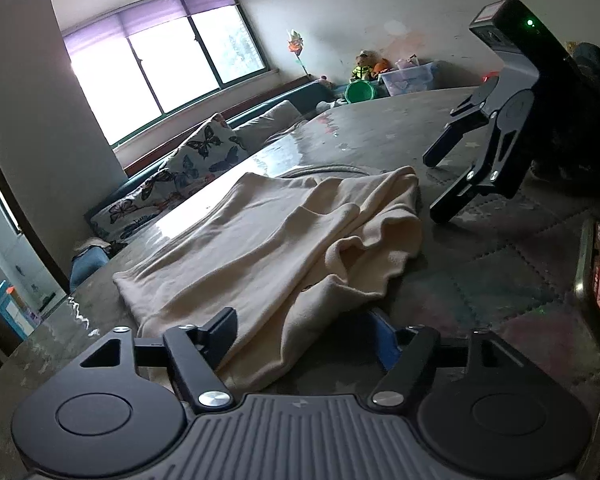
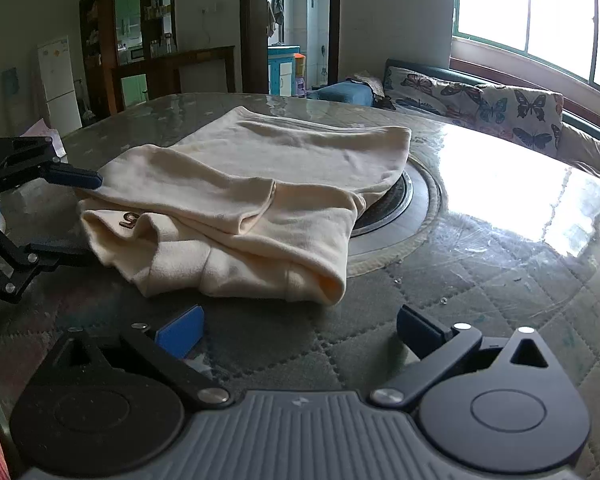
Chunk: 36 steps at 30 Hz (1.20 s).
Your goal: Fold clothes
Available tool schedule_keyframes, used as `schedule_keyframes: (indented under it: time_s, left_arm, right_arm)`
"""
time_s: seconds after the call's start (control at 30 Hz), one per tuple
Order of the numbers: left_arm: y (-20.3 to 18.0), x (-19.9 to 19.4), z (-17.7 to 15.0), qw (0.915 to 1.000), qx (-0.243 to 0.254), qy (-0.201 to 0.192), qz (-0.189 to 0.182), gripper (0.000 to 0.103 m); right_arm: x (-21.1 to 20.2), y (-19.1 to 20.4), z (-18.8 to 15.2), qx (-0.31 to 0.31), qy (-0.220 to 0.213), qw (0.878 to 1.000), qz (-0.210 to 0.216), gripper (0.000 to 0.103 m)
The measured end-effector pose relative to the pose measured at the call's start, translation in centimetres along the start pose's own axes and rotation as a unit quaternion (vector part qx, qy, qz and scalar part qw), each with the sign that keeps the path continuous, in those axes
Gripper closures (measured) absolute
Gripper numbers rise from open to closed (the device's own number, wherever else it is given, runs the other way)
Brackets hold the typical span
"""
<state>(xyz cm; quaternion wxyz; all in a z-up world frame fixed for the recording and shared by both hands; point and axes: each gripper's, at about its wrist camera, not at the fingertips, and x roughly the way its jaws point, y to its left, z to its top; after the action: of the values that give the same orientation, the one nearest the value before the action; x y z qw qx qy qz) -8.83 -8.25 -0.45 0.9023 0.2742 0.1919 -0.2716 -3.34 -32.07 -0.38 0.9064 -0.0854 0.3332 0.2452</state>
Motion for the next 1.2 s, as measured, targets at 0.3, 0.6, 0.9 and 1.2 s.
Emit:
schedule_keyframes:
  time_s: [0.3,0.6,0.9,1.2]
  left_arm:
    - [-1.4,-0.2,0.1,0.9986,0.040,-0.015,0.031,0.004]
    - [-2.5,-0.3,0.2,0.9960,0.083,-0.029,0.016,0.029]
    - [-2.8,0.8,0.5,0.9946,0.101,-0.025,-0.003,0.089]
    - [-0.2,0.7,2.3,0.9981,0.043,-0.043,0.012,0.093]
  right_arm:
    - [0.1,0.0,0.1,0.002,0.000,1.000,0.000,0.000]
    - [0.0,-0.1,0.1,0.002,0.001,1.000,-0.001,0.000]
    - [0.1,0.1,0.1,0.000,0.000,1.000,-0.004,0.000]
    - [-1.0,1.7,0.1,-0.047,-0.017,0.999,-0.010,0.016]
